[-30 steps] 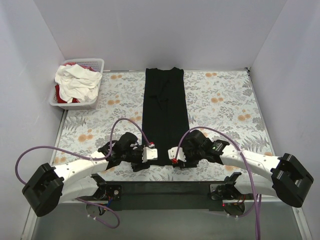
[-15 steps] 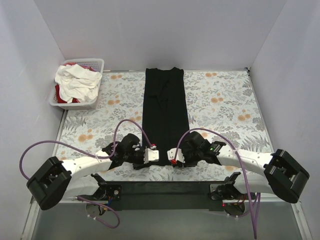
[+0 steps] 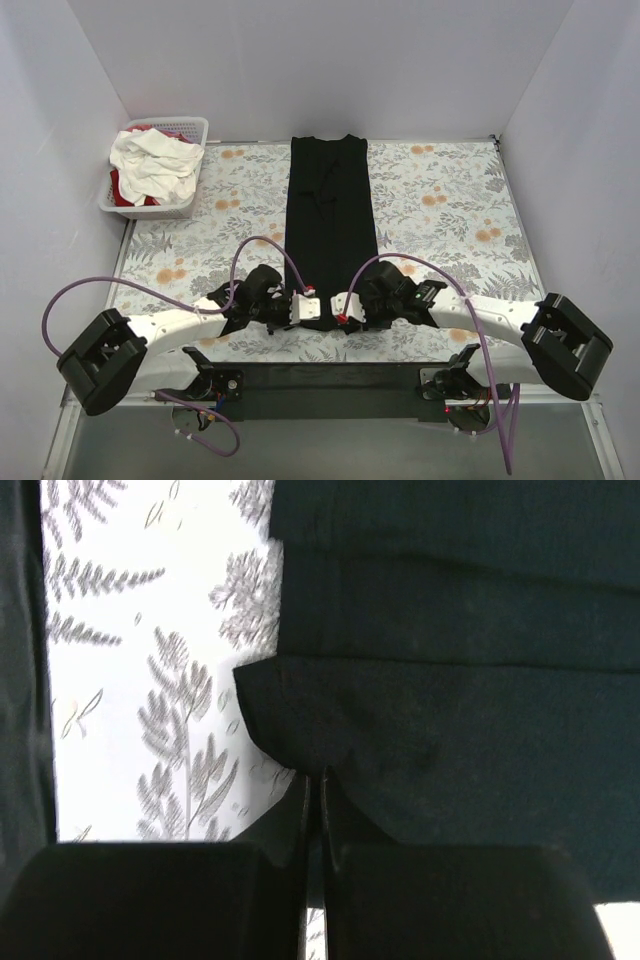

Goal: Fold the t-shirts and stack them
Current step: Fold the tshirt

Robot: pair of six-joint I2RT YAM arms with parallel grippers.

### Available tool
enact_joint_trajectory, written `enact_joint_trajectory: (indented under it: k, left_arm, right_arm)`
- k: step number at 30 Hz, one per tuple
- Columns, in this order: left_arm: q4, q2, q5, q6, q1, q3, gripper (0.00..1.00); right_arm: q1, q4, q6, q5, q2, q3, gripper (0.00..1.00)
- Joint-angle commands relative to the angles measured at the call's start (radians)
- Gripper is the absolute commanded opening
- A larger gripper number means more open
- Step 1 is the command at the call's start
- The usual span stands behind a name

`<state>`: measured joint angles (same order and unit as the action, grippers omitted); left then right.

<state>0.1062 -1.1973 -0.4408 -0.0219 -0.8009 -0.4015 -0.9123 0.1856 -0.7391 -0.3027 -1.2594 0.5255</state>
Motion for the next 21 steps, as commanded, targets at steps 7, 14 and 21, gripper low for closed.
enact_joint_trajectory:
  k: [7,14,21]
  left_arm:
    - [0.251,0.188,-0.070,-0.021,-0.073,-0.063,0.00]
    - [0.245,0.187,-0.053,0.016,0.051,-0.160,0.00]
    - [0.141,0.013,-0.111,0.164,0.241,-0.278,0.00]
  right_arm:
    - [-0.083,0.176,0.064,0.013,0.091,0.028,0.01]
    - [0.002,0.178,-0.040,0.022,0.114,0.155,0.01]
    - [0.146,0.173,-0.221,-0.019,-0.006,0.267,0.01]
